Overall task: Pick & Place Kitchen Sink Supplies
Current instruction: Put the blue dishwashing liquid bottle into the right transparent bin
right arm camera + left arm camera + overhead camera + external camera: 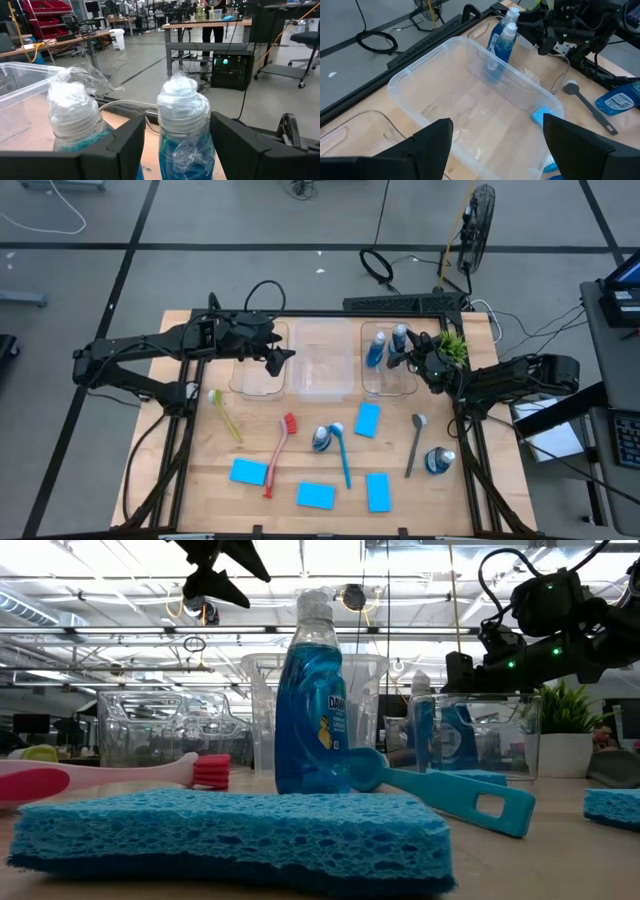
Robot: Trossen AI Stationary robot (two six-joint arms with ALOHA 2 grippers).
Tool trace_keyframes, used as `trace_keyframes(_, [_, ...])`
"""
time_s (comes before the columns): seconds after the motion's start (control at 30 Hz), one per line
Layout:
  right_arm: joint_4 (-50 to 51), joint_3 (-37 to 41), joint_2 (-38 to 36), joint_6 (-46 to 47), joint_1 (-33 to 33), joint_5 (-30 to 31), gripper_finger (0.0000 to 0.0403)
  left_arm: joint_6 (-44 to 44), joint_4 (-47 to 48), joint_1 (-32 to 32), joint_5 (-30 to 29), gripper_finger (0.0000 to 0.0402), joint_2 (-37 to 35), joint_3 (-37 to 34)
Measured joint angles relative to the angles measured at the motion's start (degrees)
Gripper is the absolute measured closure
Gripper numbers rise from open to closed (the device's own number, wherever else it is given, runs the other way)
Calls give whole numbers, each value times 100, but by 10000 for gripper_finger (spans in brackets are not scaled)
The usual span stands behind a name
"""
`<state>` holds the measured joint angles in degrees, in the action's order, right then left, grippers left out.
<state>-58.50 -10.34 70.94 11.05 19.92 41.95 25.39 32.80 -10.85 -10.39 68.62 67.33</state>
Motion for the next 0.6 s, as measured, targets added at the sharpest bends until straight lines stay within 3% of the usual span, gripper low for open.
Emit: trace_keyframes(0.6, [-171, 2, -574, -893, 2, 2, 192, 2, 0, 4, -1, 94, 0, 0])
